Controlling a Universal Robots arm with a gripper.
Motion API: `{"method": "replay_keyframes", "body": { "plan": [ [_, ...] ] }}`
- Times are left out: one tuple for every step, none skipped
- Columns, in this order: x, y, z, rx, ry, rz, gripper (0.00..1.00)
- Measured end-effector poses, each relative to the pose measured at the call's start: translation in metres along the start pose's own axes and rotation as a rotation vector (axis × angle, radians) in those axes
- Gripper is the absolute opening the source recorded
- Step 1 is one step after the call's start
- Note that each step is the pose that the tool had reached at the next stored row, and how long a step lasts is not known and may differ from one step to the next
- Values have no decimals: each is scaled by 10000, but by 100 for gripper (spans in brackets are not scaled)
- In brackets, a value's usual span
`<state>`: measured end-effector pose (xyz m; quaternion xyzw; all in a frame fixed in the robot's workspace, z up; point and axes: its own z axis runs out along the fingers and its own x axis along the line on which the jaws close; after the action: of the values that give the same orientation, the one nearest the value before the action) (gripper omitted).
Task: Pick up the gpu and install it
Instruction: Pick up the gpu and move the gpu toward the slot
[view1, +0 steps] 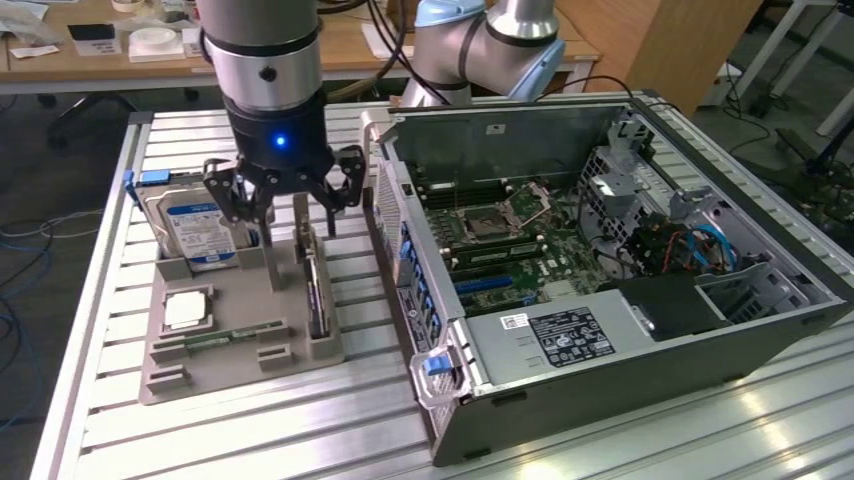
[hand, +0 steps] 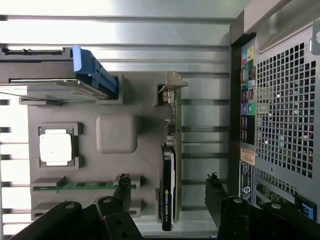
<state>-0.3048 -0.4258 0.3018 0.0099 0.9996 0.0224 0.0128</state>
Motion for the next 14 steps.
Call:
{"method": "replay_keyframes", "body": {
  "plan": [
    [0,-1,10,1,1,4,71],
    [1,-2,21,0,-1,7,71],
    [2,-4,33,0,-1,10,71],
    [2,-5,47,0,-1,15,71],
    [2,-7,58,1,-1,22,71],
    [2,-7,68,1,-1,31,71],
    [2,-8,78,1,-2,38,71],
    [2,-9,90,6,-2,38,71],
    [2,-9,101,19,-2,36,71],
    [1,-10,114,38,-2,35,71],
    [1,-11,127,51,4,36,71],
    [0,-11,138,57,31,39,71],
    [-2,-10,144,65,69,43,71],
    [-3,-10,147,104,95,47,71]
  ]
}}
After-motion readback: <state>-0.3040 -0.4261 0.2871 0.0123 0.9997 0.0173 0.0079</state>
